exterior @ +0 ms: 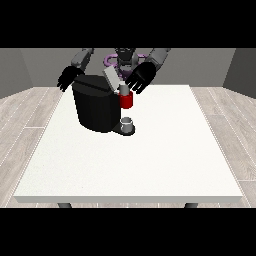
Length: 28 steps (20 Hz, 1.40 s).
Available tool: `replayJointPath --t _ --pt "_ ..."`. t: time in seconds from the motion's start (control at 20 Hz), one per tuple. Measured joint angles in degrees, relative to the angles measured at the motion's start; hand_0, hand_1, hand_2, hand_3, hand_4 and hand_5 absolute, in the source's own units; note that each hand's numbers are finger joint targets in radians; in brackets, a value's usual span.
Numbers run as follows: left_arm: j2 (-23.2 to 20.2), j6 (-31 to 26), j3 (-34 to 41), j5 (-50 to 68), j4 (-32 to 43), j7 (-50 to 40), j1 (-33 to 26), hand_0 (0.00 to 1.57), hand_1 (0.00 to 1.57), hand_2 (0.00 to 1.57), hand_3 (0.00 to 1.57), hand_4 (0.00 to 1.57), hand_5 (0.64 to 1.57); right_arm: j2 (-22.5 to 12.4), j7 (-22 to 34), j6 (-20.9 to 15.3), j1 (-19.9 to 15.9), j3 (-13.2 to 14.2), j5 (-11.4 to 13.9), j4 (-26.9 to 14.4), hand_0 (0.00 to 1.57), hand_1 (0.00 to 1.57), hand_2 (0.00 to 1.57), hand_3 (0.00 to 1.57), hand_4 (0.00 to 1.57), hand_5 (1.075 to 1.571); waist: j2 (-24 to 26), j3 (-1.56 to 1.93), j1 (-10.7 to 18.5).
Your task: Insert the coffee pod into the coffee machine and close the lid
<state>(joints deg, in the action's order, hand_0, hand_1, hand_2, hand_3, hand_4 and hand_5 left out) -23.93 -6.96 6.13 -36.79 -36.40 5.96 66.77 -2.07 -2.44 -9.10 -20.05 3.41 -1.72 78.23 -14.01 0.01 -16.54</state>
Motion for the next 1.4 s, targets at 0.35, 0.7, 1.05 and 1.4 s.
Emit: replayJointPath --t 0.35,0.7,1.05,1.4 --pt "-0.2 -0.8 0.1 -0.3 0.4 0.8 0.4 1.16 1.16 1.24 1.18 0.51 1.571 -0.1 -2.2 0.0 0.9 0.3 0.0 -0.7 0.0 0.0 0.0 0.0 0.45 1.571 -0.7 -0.01 0.4" --pt "-0.7 -0.3 0.6 -0.9 1.5 1.4 0.0 1.25 1.25 1.28 1.18 0.48 1.571 -0.4 -0.7 0.0 1.1 -0.5 -0.5 0.8 0.0 0.0 0.0 0.0 0.44 1.571 -1.1 0.01 -0.4" --pt "-0.5 -1.5 0.7 -1.0 2.1 0.7 0.5 1.2 1.2 1.23 1.09 0.46 1.571 -0.6 0.0 -0.3 1.0 0.0 -0.6 0.6 0.0 0.0 0.0 0.0 0.38 1.571 -1.1 0.01 -0.1" --pt "-0.9 -1.4 0.4 -1.9 2.2 2.0 0.4 1.09 1.09 1.13 0.96 0.4 1.571 -0.4 -0.4 -0.7 1.4 -0.4 -0.2 1.3 0.0 0.0 0.0 0.0 0.43 1.571 -1.3 0.05 0.1"
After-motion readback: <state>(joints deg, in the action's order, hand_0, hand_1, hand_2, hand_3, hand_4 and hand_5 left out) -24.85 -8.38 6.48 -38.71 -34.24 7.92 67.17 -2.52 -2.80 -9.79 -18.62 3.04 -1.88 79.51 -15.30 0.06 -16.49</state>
